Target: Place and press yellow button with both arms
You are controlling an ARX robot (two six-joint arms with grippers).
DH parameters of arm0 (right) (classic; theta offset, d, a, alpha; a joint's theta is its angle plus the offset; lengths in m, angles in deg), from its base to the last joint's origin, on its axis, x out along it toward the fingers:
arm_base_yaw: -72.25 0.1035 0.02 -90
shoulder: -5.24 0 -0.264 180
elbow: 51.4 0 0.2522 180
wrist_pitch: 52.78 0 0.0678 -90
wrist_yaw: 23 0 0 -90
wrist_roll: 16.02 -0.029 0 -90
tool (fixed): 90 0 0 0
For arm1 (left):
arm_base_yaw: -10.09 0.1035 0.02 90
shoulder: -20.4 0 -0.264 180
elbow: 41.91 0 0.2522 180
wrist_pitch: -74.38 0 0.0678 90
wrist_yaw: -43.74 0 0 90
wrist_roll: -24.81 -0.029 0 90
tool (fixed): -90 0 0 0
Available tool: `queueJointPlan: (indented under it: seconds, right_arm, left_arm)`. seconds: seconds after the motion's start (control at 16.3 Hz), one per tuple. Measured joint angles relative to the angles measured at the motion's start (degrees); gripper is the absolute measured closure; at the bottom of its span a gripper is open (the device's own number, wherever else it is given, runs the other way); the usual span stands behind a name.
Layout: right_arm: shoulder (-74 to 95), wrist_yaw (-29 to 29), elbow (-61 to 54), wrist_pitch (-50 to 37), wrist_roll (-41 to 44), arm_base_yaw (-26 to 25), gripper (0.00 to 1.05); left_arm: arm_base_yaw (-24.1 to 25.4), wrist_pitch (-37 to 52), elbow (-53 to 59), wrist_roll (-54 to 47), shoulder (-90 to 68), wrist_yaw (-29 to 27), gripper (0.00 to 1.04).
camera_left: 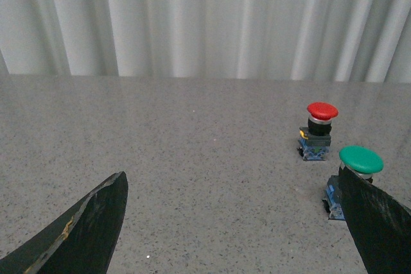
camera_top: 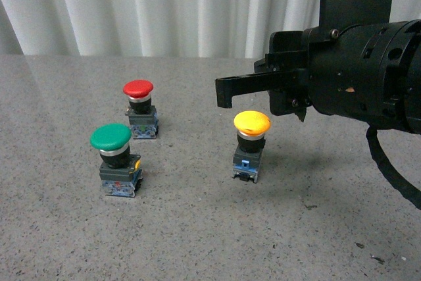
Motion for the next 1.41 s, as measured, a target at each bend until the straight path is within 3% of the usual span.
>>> queueJointPlan:
  seconds: [1.41]
  right_arm:
    - [5.77, -1.57, 1.05, 5.25, -0.74, 0.63, 1.03]
  left_arm:
    - [0.00, -0.02, 0.02, -0.02, 0.00, 0.00, 0.07]
